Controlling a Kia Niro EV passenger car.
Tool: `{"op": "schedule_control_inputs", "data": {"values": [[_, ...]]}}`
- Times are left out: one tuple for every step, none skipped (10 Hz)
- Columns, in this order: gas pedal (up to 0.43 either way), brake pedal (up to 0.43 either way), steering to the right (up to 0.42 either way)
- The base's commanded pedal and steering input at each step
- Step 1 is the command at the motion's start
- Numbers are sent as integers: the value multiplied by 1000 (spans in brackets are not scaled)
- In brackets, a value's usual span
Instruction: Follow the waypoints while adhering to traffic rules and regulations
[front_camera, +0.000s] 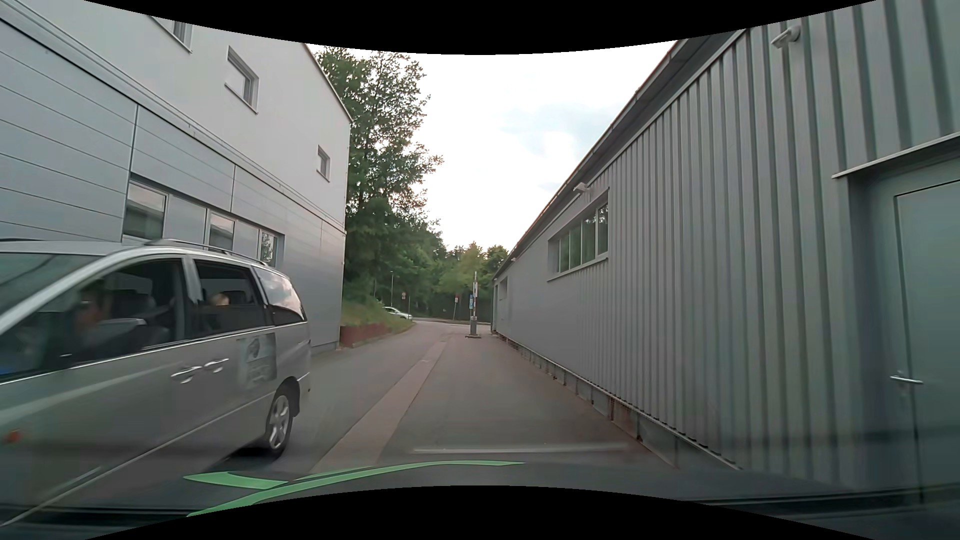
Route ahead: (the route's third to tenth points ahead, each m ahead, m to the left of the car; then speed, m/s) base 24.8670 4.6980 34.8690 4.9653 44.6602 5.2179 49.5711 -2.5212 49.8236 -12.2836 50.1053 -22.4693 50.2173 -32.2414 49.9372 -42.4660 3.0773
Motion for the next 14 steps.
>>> {"op": "schedule_control_inputs", "data": {"values": [[39, 0, 0], [39, 0, -3], [39, 0, -9], [47, 0, -16], [47, 0, -24], [47, 0, -38], [47, 0, -51], [47, 0, -59], [47, 0, -64], [47, 0, -66], [47, 0, -67], [47, 0, -67], [47, 0, -67], [47, 0, -67]]}}
